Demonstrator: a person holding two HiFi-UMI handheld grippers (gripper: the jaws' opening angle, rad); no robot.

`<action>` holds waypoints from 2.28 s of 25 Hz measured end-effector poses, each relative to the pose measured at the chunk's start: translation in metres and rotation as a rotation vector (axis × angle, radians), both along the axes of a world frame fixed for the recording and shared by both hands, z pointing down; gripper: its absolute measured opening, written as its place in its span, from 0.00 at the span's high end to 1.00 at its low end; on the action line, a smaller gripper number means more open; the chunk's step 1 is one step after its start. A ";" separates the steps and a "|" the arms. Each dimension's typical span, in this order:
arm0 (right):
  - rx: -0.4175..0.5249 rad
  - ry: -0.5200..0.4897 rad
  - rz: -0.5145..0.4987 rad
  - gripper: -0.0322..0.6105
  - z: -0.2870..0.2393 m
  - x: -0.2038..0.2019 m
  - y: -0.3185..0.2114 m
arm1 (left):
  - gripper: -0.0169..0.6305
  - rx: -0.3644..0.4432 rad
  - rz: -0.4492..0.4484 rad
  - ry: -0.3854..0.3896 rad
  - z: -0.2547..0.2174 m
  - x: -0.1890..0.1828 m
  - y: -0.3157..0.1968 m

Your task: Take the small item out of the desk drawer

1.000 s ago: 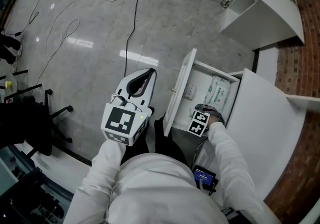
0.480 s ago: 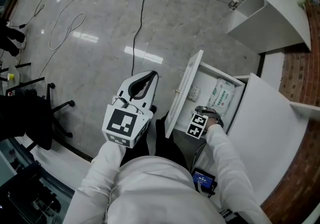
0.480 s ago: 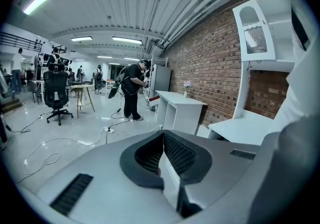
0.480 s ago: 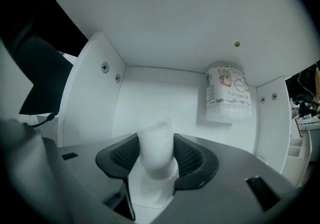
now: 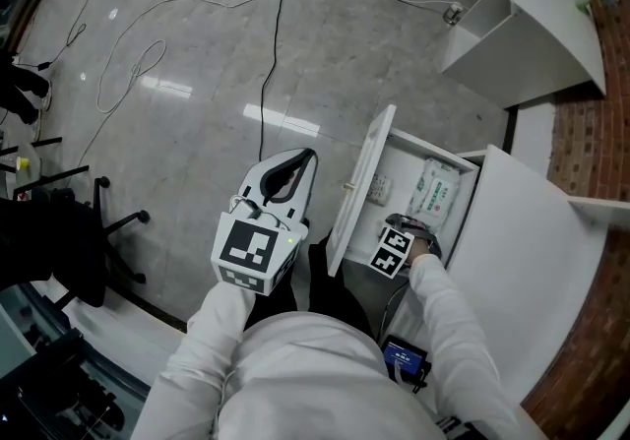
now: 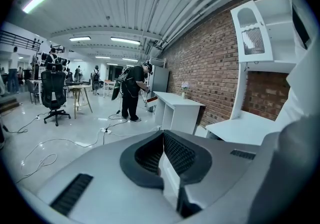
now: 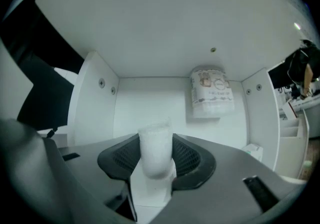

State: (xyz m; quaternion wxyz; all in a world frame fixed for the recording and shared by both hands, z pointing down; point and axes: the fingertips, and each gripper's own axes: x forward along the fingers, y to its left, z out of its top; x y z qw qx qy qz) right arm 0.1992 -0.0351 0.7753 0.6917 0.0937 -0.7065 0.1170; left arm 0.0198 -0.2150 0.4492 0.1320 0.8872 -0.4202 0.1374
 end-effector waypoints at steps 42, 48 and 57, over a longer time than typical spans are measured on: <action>0.636 -0.621 0.923 0.63 -0.262 -0.010 -0.081 | 0.95 0.072 0.333 0.071 -0.034 0.104 0.018; 0.715 -0.678 0.980 0.63 -0.292 -0.004 -0.081 | 0.94 0.078 0.383 0.082 -0.037 0.116 0.023; 0.866 -0.769 1.123 0.63 -0.338 0.016 -0.079 | 0.95 0.088 0.454 0.096 -0.042 0.129 0.026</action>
